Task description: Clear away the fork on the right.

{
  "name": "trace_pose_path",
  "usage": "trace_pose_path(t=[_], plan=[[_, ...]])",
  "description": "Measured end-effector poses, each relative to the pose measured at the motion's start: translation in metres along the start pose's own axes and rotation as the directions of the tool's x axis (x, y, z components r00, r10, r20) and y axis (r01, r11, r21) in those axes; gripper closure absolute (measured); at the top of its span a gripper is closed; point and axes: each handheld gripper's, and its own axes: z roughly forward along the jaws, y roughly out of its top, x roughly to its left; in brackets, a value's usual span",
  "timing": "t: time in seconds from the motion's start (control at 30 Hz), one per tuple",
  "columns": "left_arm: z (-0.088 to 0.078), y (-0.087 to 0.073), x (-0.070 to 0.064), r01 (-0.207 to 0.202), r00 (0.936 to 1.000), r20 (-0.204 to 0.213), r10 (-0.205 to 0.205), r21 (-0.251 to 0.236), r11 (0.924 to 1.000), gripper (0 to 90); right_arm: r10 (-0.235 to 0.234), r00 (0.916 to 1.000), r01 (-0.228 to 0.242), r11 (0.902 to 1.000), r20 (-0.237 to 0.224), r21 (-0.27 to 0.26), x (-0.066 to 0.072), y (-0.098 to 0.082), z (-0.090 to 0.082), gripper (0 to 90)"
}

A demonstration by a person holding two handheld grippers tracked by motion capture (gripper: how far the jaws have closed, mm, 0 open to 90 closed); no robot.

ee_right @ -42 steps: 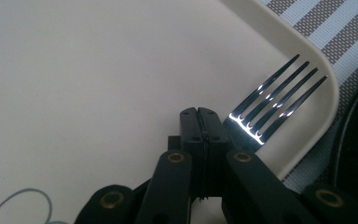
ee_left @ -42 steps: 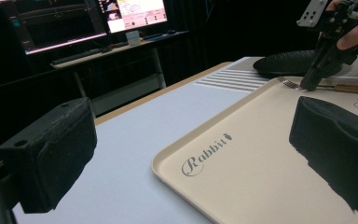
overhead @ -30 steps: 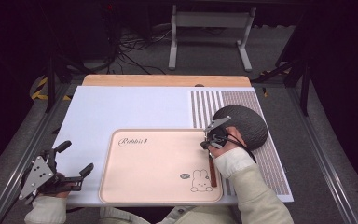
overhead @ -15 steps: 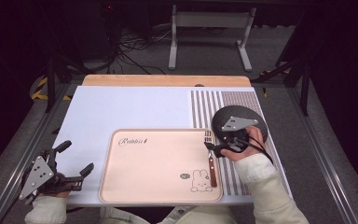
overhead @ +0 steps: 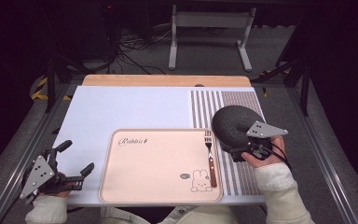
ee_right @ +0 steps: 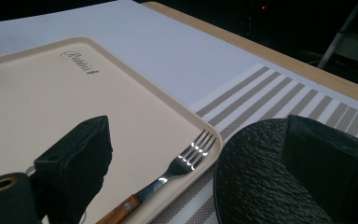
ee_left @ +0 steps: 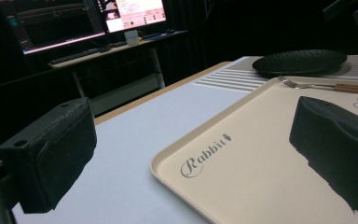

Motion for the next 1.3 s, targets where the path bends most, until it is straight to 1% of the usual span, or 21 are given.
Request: trace_pose_path(t=[0.17,0.3,0.37,0.4,0.47,0.57,0.73,0.77,0.83,0.87,0.93,1.0,1.1,1.13,1.2,1.23,1.3], plan=[[0.001,0.000,0.000,0.005,1.0000,0.001,-0.005,-0.001,1.0000,1.1,0.012,0.9999,-0.012,0.9991,0.009,-0.042,-0.005,-0.013,-0.011,7.6],[0.001,0.000,0.000,0.002,1.0000,0.000,-0.002,0.000,1.0000,1.1,0.022,0.9998,-0.022,0.9960,0.003,-0.087,-0.012,-0.025,-0.018,4.9],[0.001,0.000,0.000,0.002,1.0000,0.000,-0.002,-0.002,1.0000,1.1,-0.002,0.9999,0.001,0.9946,-0.011,-0.104,-0.015,-0.033,-0.021,3.6],[0.001,0.000,0.000,0.001,1.0000,-0.001,-0.001,-0.002,1.0000,1.1,-0.004,0.9999,0.003,0.9932,-0.009,-0.116,-0.017,-0.036,-0.023,3.2],[0.001,0.000,0.000,0.001,1.0000,-0.001,-0.001,-0.002,1.0000,1.1,-0.007,1.0000,0.006,0.9924,-0.006,-0.123,-0.018,-0.038,-0.024,2.7],[0.001,0.000,0.000,0.003,1.0000,-0.002,-0.003,-0.001,1.0000,1.1,0.012,0.9999,-0.012,0.9885,-0.001,-0.151,-0.023,-0.049,-0.030,2.3],[0.001,0.000,0.000,0.004,1.0000,-0.002,-0.004,0.000,1.0000,1.1,0.031,0.9995,-0.031,0.9848,-0.004,-0.171,-0.028,-0.060,-0.038,2.0],[0.001,0.000,0.000,0.004,1.0000,-0.002,-0.004,0.000,1.0000,1.1,0.029,0.9996,-0.028,0.9840,0.000,-0.176,-0.030,-0.063,-0.039,2.1],[0.001,0.000,0.000,0.004,1.0000,-0.002,-0.004,0.000,1.0000,1.0,0.032,0.9995,-0.033,0.9827,-0.005,-0.183,-0.033,-0.068,-0.041,2.1],[0.001,0.000,0.000,0.004,1.0000,-0.002,-0.004,0.000,1.0000,1.0,0.032,0.9995,-0.033,0.9827,-0.005,-0.183,-0.033,-0.068,-0.041,2.1],[0.001,0.000,0.000,0.004,1.0000,-0.002,-0.004,0.000,1.0000,1.0,0.024,0.9997,-0.025,0.9822,-0.011,-0.186,-0.035,-0.074,-0.043,2.1],[0.000,0.000,0.000,0.005,1.0000,-0.002,-0.005,0.000,1.0000,1.0,0.031,0.9993,-0.034,0.9829,-0.018,-0.181,-0.038,-0.081,-0.044,2.1],[0.000,0.000,0.000,0.003,1.0000,-0.001,-0.003,-0.001,1.0000,0.9,0.046,0.9987,-0.049,0.9805,-0.020,-0.190,-0.041,-0.092,-0.047,2.1],[0.000,0.000,0.000,0.002,1.0000,0.000,-0.002,0.000,1.0000,0.9,0.046,0.9987,-0.049,0.9805,-0.020,-0.190,-0.041,-0.092,-0.047,2.1],[0.000,0.000,0.000,-0.001,1.0000,-0.001,0.001,-0.001,1.0000,1.0,0.052,0.9985,-0.054,0.9788,-0.015,-0.197,-0.042,-0.098,-0.047,2.1],[0.000,0.000,0.000,0.007,1.0000,0.001,-0.007,-0.001,1.0000,1.0,0.057,0.9983,-0.058,0.9783,-0.012,-0.199,-0.042,-0.101,-0.048,2.1],[0.000,0.000,0.000,0.008,1.0000,0.002,-0.008,-0.002,1.0000,0.9,0.073,0.9973,-0.073,0.9757,-0.008,-0.207,-0.042,-0.104,-0.049,2.1]])
